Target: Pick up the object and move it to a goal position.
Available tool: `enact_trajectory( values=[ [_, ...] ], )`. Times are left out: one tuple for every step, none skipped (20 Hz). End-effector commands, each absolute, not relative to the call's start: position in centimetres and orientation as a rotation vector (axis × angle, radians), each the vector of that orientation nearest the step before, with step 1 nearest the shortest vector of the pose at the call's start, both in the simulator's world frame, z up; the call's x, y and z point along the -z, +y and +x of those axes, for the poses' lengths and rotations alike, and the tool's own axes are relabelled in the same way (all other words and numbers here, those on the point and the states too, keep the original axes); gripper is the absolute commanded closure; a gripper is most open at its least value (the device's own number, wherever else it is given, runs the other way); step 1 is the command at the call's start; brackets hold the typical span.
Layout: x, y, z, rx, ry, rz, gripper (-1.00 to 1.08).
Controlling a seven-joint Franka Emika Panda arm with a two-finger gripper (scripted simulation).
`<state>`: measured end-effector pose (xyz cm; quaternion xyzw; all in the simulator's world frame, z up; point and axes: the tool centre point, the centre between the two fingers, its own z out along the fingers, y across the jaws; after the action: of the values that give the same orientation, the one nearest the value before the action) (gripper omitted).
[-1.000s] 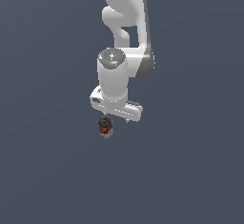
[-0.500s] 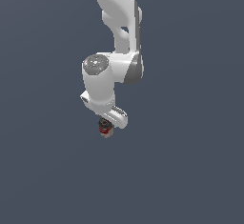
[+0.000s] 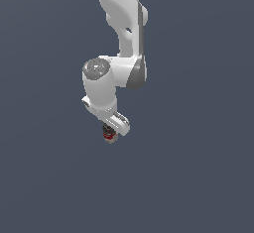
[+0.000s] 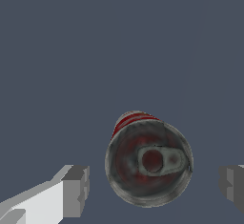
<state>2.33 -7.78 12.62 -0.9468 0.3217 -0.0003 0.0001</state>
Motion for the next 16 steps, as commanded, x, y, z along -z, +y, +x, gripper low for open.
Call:
enact_trajectory(
  values=[
    [-12.1,-7.8,2.3,0.0,1.011,-2.974,-0.92],
    [-11.7,-7.8,2.3,0.0,1.012,-2.974,-0.92],
    [-11.3,-7.8,2.3,0.0,1.013,-2.974,-0.92],
    [-10.7,-7.8,2.2,0.0,1.014,-2.974,-0.92],
    [-10.1,-7.8,2.2,0.0,1.015,-2.973,-0.92],
    [-9.5,-7.8,2.2,0.0,1.016,-2.973,-0.92],
    [-9.0,-7.8,2.2,0.0,1.017,-2.973,-0.92],
    [-8.6,-7.8,2.2,0.0,1.018,-2.972,-0.92],
    [-8.3,-7.8,2.2,0.0,1.019,-2.972,-0.92],
    [-8.0,-7.8,2.2,0.0,1.019,-2.972,-0.92],
    [-7.8,-7.8,2.2,0.0,1.019,-2.972,-0.92],
    [-7.7,-7.8,2.3,0.0,1.019,-2.972,-0.92],
    [-7.7,-7.8,2.3,0.0,1.019,-2.972,-0.92],
    [-7.7,-7.8,2.3,0.0,1.019,-2.972,-0.92],
    [-7.7,-7.8,2.3,0.0,1.019,-2.972,1.08],
    [-7.7,-7.8,2.3,0.0,1.019,-2.972,1.08]
  ],
)
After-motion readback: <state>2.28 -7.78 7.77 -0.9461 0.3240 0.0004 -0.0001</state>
